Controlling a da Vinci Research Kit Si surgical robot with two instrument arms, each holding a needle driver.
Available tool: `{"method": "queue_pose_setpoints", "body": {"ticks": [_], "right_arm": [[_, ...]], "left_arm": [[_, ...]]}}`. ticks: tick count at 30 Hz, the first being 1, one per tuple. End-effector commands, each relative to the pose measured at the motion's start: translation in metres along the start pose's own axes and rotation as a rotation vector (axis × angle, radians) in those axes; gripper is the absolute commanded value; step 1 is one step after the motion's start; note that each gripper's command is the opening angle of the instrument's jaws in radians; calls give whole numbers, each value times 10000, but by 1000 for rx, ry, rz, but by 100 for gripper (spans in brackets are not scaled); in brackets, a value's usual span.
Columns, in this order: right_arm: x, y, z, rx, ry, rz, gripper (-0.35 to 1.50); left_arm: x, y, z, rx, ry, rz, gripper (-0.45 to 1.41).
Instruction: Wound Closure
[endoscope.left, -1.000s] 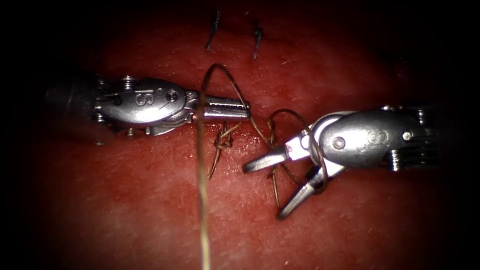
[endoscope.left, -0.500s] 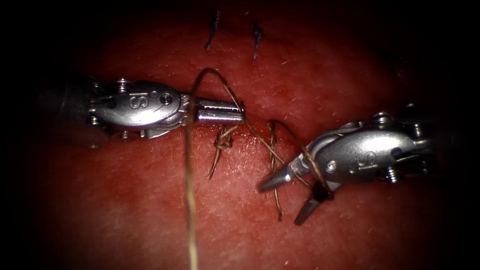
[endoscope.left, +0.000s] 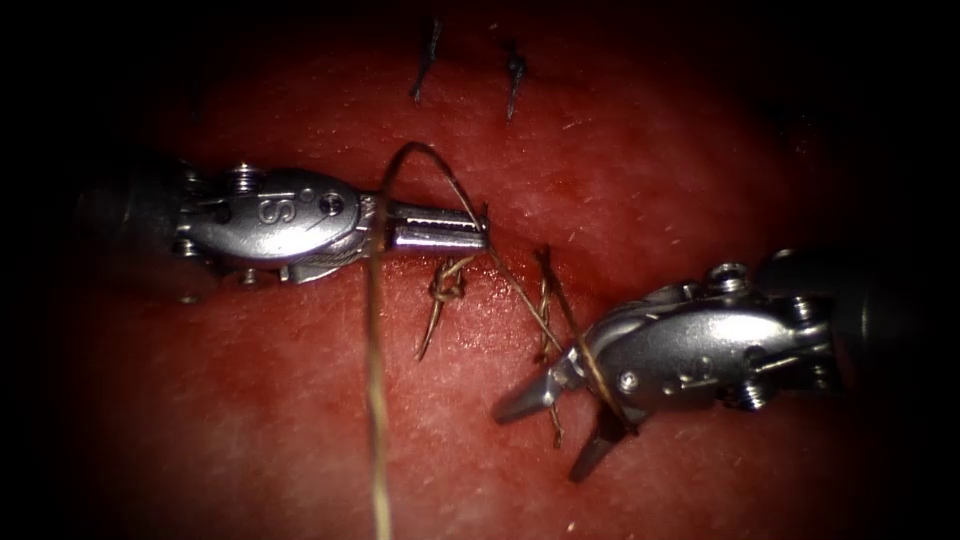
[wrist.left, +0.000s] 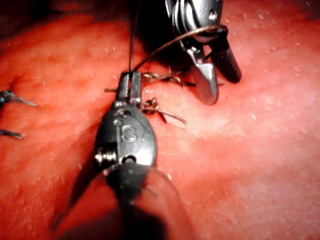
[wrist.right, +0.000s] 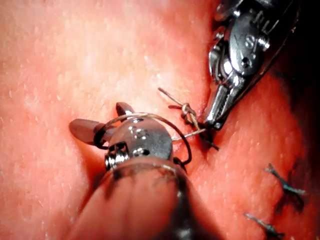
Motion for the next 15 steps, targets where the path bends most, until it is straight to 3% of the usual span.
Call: {"method": "queue_pose_setpoints", "body": {"ticks": [1,4,15], "right_arm": [[5,7,9,2,0,-18,84],[3,12,9,-2,-3,-35,74],[-4,12,6,39,-54,-41,74]], "left_arm": [[7,-2,5,0,0,-6,-45],[9,-3,5,1,1,-10,-45],[11,-9,-4,11,2,-14,-45]]}}
